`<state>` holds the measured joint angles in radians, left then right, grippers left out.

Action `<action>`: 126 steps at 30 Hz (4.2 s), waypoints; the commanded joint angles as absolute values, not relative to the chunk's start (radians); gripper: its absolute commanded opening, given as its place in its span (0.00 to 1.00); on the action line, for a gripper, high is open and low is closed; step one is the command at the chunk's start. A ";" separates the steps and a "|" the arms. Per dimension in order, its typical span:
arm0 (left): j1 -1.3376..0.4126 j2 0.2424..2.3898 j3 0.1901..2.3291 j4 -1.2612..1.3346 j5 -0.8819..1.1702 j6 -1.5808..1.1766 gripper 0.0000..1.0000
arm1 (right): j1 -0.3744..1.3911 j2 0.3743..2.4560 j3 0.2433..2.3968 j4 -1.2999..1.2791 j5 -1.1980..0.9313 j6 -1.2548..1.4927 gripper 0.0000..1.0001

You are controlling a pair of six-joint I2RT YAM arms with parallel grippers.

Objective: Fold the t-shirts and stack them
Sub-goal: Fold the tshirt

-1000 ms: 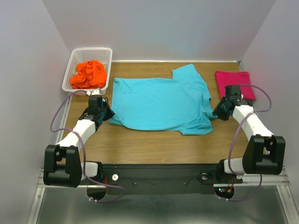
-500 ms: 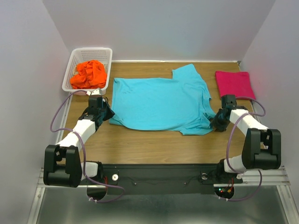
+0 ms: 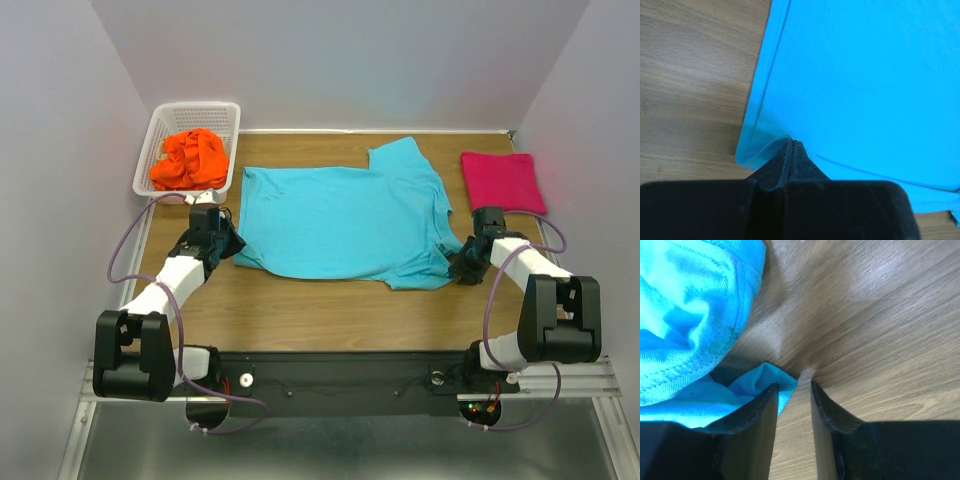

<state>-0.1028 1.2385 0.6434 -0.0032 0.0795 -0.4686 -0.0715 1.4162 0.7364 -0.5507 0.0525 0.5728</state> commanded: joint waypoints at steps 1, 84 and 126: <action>-0.098 1.212 0.634 0.025 0.092 -0.454 0.00 | -0.072 1.437 0.713 -0.460 0.058 0.575 0.34; -0.098 1.200 0.690 -0.127 -0.051 -0.485 0.00 | -0.064 1.344 1.304 -0.930 -0.090 0.370 0.01; -0.095 1.240 0.755 -0.141 -0.100 -0.497 0.61 | -0.002 1.543 1.320 -0.773 0.005 0.287 0.47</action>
<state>-0.1028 1.2720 0.6975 -0.1394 -0.0978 -0.5262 -0.0113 1.6302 1.3827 -0.7959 -0.0067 0.3050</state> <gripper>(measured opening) 0.584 0.467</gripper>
